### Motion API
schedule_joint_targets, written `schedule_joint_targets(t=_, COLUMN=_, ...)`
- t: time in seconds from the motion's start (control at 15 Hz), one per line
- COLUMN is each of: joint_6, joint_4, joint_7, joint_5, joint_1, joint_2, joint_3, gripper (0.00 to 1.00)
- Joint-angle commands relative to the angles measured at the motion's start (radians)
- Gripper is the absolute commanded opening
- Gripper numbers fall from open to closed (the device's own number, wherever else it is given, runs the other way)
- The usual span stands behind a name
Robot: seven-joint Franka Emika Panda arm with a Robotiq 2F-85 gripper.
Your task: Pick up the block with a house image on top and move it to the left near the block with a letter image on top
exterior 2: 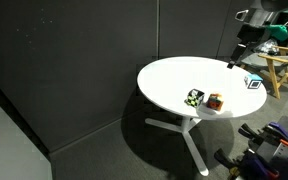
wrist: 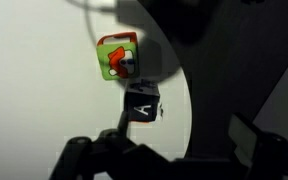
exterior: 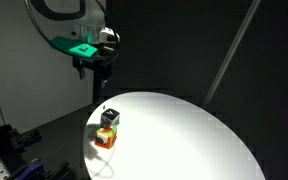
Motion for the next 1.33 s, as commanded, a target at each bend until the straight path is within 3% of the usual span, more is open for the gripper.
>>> schedule_joint_targets(t=0.0, joint_6=-0.081, joint_4=-0.047, joint_7=0.077, joint_5=-0.064, joint_1=-0.009, joint_2=-0.107, joint_3=-0.004, gripper=1.00)
schedule_joint_targets(t=0.6, joint_6=-0.082, joint_4=-0.128, joint_7=0.263, joint_5=-0.061, joint_1=-0.019, joint_2=-0.241, joint_3=0.004, gripper=1.00)
schedule_joint_targets(t=1.27, joint_6=-0.096, joint_4=-0.123, joint_7=0.243, joint_5=-0.053, joint_1=-0.001, joint_2=-0.231, joint_3=-0.012, gripper=1.00)
